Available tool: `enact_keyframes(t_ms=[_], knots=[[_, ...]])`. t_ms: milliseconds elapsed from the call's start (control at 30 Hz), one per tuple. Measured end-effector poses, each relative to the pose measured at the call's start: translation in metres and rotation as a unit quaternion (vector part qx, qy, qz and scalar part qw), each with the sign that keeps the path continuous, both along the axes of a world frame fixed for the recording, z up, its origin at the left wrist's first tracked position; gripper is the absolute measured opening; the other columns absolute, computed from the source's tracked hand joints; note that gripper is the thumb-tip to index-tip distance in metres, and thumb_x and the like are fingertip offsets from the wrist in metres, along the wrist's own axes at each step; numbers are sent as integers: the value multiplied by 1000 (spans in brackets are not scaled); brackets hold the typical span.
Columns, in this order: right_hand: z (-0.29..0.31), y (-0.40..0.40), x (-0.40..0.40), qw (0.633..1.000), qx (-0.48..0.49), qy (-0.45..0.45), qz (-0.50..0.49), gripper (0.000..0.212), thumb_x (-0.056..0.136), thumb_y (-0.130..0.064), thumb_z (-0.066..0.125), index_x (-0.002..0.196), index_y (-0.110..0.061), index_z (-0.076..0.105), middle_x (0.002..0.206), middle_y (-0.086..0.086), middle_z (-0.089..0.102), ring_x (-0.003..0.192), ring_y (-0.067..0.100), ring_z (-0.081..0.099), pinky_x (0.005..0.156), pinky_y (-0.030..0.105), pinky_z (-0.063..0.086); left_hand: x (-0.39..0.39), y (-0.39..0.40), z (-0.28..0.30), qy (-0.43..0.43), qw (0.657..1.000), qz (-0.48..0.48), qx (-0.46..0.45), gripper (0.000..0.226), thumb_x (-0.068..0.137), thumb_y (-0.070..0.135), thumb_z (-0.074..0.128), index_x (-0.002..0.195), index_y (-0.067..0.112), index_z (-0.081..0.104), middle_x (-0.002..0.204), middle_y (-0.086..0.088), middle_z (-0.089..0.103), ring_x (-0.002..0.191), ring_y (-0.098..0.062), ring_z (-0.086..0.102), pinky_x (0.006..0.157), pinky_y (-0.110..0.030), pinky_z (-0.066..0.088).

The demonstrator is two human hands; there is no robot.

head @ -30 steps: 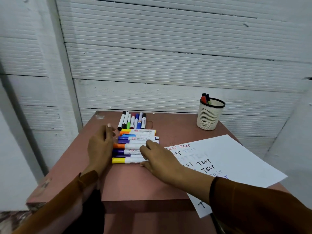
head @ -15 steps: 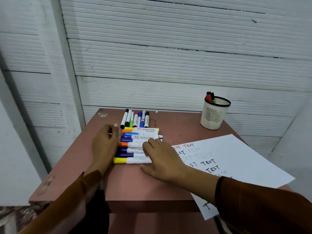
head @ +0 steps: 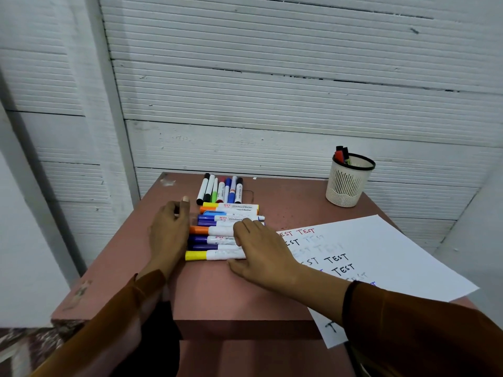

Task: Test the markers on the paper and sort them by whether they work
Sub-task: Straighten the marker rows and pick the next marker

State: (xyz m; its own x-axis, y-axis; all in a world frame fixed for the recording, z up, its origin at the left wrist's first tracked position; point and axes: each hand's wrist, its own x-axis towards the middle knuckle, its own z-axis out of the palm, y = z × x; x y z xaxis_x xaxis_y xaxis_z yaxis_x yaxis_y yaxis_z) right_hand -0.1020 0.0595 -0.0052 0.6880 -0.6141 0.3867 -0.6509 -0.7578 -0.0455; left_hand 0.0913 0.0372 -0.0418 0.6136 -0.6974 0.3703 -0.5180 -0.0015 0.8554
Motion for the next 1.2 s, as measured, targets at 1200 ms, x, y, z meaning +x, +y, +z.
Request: enact_keyframes(t_ms=[1200], knots=[[12, 7, -13, 998, 34, 34, -30, 44, 84, -40, 60, 114, -11, 44, 116, 6, 48, 100, 22, 46, 71, 28, 26, -1, 2, 1, 3, 1000, -11, 26, 47, 96, 47, 36, 101, 9, 62, 96, -10, 62, 86, -23, 55, 74, -34, 40]])
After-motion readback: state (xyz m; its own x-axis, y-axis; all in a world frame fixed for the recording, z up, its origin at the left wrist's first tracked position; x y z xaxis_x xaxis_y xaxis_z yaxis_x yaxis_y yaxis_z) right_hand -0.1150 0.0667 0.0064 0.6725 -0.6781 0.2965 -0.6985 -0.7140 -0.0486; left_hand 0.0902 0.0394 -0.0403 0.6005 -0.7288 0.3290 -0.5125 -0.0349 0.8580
